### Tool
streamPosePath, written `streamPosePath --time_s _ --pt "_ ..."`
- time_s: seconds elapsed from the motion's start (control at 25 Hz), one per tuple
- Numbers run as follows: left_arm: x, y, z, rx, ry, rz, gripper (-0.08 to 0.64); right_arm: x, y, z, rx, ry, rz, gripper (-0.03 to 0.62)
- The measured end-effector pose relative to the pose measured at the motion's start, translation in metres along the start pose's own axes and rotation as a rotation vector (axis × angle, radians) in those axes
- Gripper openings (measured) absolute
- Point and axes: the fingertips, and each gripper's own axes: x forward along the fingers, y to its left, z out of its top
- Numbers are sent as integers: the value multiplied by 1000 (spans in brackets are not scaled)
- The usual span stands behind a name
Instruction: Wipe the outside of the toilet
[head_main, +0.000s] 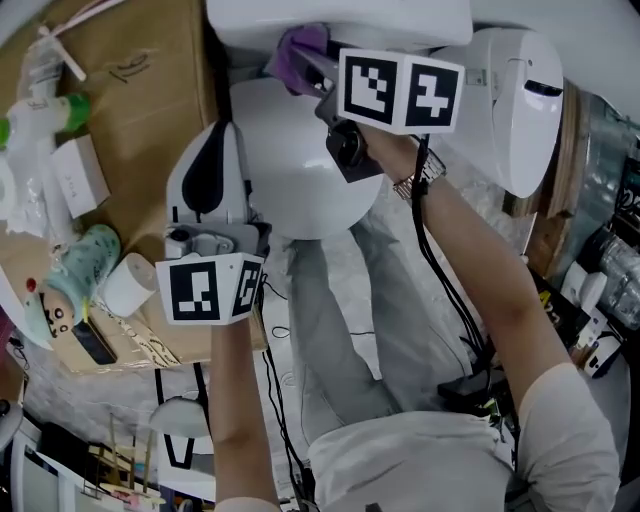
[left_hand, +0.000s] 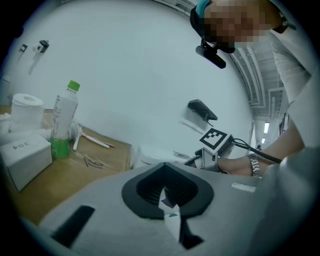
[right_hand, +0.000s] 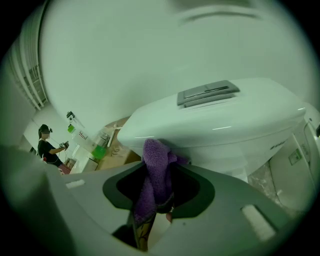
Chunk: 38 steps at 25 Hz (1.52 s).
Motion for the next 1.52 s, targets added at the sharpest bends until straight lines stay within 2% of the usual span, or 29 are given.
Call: streamPosePath --time_s 0.28,0.6,0.84,1.0,1.16,1.36,1.52 --pt "-9 18 -2 -29 -12 28 5 33 37 -4 -41 40 46 147" --pt "-17 10 -4 -25 -25 66 5 58 68 -10 -117 79 124 149" --pt "-21 -7 -20 -6 -15 130 5 38 69 -33 -146 106 204 149" --pt "-9 -29 -26 4 -31 175 5 14 26 -53 -163 153 199 149" --pt "16 -59 -34 -17 -57 199 5 -10 -52 -67 -163 185 127 150" --pt "52 -96 -52 -11 -38 168 5 -24 -149 -69 -95 194 8 150" --pt "74 -113 -60 8 -9 130 5 -30 -202 -64 -29 174 -71 150"
